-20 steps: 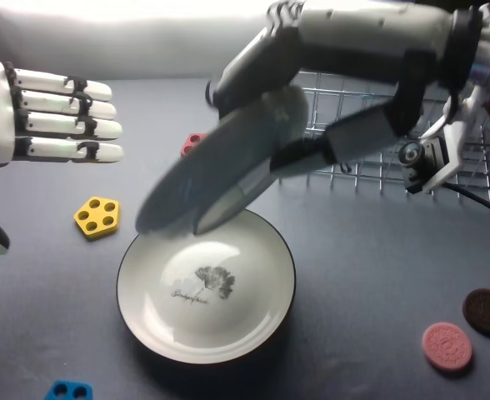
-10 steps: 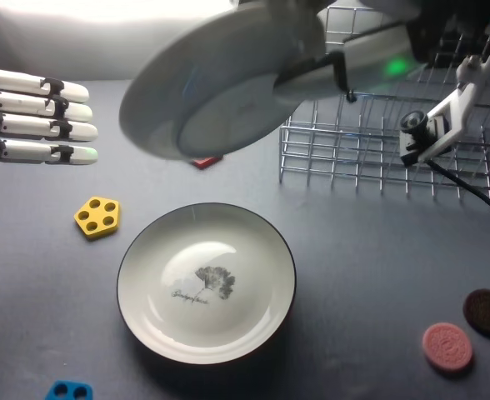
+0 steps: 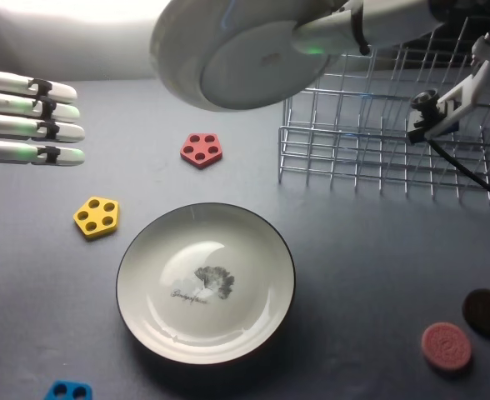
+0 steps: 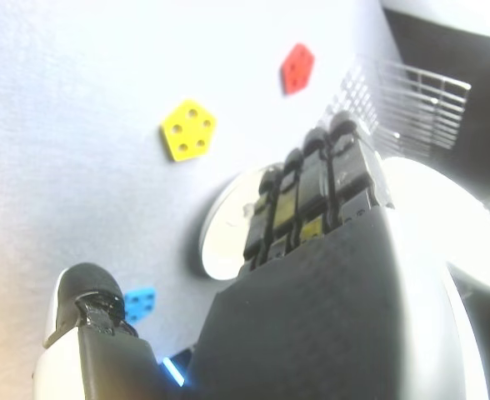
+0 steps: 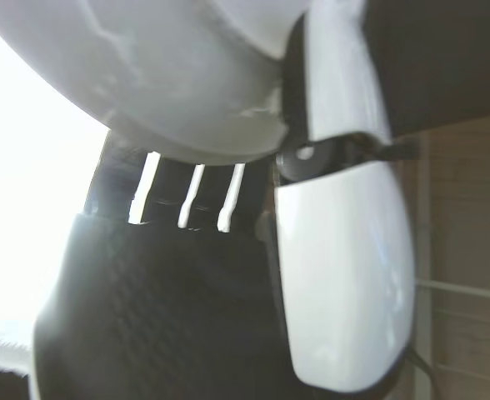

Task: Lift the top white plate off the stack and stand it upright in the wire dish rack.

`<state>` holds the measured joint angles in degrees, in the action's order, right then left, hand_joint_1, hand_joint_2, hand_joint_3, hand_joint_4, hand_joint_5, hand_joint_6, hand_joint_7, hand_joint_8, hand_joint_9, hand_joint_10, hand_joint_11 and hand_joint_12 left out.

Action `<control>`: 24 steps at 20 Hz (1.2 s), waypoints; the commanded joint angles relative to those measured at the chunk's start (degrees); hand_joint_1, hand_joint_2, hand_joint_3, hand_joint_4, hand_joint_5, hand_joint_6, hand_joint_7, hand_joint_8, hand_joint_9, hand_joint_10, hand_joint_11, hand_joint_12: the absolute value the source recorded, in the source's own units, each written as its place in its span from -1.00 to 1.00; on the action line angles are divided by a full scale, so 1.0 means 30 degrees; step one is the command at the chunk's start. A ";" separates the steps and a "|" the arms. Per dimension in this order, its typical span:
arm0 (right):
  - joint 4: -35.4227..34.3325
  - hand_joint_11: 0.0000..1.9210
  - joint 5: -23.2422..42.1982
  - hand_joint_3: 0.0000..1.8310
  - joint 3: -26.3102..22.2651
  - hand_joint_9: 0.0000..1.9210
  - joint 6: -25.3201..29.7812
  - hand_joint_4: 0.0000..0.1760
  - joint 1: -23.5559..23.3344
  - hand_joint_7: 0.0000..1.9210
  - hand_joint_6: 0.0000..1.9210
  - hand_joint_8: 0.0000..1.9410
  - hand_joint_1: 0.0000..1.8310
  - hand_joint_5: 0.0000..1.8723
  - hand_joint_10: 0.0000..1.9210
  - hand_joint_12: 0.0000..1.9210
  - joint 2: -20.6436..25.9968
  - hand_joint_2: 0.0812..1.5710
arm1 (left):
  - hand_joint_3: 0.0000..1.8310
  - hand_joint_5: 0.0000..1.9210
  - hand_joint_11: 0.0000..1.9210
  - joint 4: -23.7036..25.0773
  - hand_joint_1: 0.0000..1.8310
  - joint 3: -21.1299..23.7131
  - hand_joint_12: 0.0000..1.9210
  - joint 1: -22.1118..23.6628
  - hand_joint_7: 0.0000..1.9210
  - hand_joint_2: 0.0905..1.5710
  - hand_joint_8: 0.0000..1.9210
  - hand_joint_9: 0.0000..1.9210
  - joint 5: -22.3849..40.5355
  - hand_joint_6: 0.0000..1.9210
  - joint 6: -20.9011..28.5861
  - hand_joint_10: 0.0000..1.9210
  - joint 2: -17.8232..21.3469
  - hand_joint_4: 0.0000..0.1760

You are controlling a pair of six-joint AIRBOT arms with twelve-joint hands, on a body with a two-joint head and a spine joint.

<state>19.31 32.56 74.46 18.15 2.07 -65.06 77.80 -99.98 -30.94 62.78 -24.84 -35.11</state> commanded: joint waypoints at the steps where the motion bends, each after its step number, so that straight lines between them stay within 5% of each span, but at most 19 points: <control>1: -0.1402 -0.05 0.2643 -1.00 0.0082 0.13 0.0470 -1.00 -0.0375 0.05 0.16 -0.20 0.63 -0.08 -0.24 0.48 0.0305 0.34 | -1.00 -1.00 -1.00 -0.1447 -0.69 -0.0071 -1.00 0.0431 -1.00 0.14 -1.00 -1.00 0.0858 -1.00 -0.0098 -1.00 0.0217 -1.00; 14: -0.3521 -0.01 0.2234 -1.00 0.0712 0.13 0.0198 -1.00 -0.0066 0.04 0.16 -0.20 0.63 -0.08 -0.22 0.43 0.1138 0.34 | -1.00 -1.00 -0.98 -0.1325 -0.65 -0.0159 -0.99 0.0433 -1.00 0.13 -1.00 -1.00 0.1182 -1.00 -0.0095 -1.00 0.0230 -1.00; 15: -0.3578 0.04 0.2232 -1.00 0.0795 0.13 0.0200 -1.00 -0.0037 0.05 0.21 -0.16 0.53 -0.08 -0.10 -0.18 0.1166 0.36 | -1.00 -1.00 -0.99 -0.1300 -0.66 -0.0159 -0.99 0.0433 -1.00 0.12 -1.00 -1.00 0.1188 -1.00 -0.0095 -1.00 0.0228 -1.00; 16: -0.3587 -0.01 0.2232 -1.00 0.0919 0.14 0.0202 -1.00 -0.0035 0.06 0.15 -0.21 0.61 -0.08 -0.21 0.32 0.1220 0.34 | -1.00 -1.00 -0.99 -0.1269 -0.66 -0.0159 -0.99 0.0431 -1.00 0.12 -1.00 -1.00 0.1184 -1.00 -0.0093 -1.00 0.0228 -1.00; 17: -0.3606 -0.03 0.2221 -1.00 0.1026 0.13 0.0204 -1.00 -0.0035 0.04 0.16 -0.19 0.63 -0.09 -0.20 0.43 0.1266 0.34 | -1.00 -1.00 -0.98 -0.1141 -0.69 -0.0180 -0.99 0.0431 -1.00 0.11 -1.00 -1.00 0.1347 -1.00 -0.0100 -1.00 0.0236 -1.00; 19: -0.3675 -0.03 0.2204 -1.00 0.1104 0.11 0.0204 -1.00 -0.0035 0.02 0.18 -0.15 0.63 -0.11 -0.18 0.46 0.1319 0.35 | -1.00 -1.00 -0.98 -0.1080 -0.71 -0.0272 -0.99 0.0435 -1.00 0.13 -1.00 -1.00 0.1492 -1.00 -0.0108 -1.00 0.0232 -1.00; 20: -0.3733 0.02 0.2202 -1.00 0.1150 0.11 0.0204 -1.00 -0.0035 0.01 0.24 -0.08 0.53 -0.11 -0.06 -0.15 0.1380 0.37 | -1.00 -1.00 -0.99 -0.1092 -0.72 -0.0289 -0.99 0.0439 -1.00 0.12 -1.00 -1.00 0.1478 -1.00 -0.0108 -1.00 0.0220 -1.00; 21: -0.3820 -0.01 0.2202 -1.00 0.1201 0.12 0.0204 -1.00 -0.0035 0.01 0.18 -0.14 0.61 -0.10 -0.18 0.32 0.1439 0.35 | -1.00 -1.00 -0.99 -0.1092 -0.70 -0.0287 -1.00 0.0439 -1.00 0.12 -1.00 -1.00 0.1496 -1.00 -0.0108 -1.00 0.0197 -1.00; 24: -0.4113 -0.02 0.2202 -1.00 0.1335 0.14 0.0204 -1.00 0.0169 0.03 0.14 -0.17 0.63 -0.08 -0.23 0.45 0.1560 0.34 | -1.00 -1.00 -1.00 -0.1117 -0.68 -0.0285 -1.00 0.0443 -1.00 0.13 -1.00 -1.00 0.1519 -1.00 -0.0104 -1.00 0.0188 -1.00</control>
<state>9.72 30.96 78.08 17.54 3.14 -61.49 78.89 -100.64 -30.94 65.23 -24.84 -35.07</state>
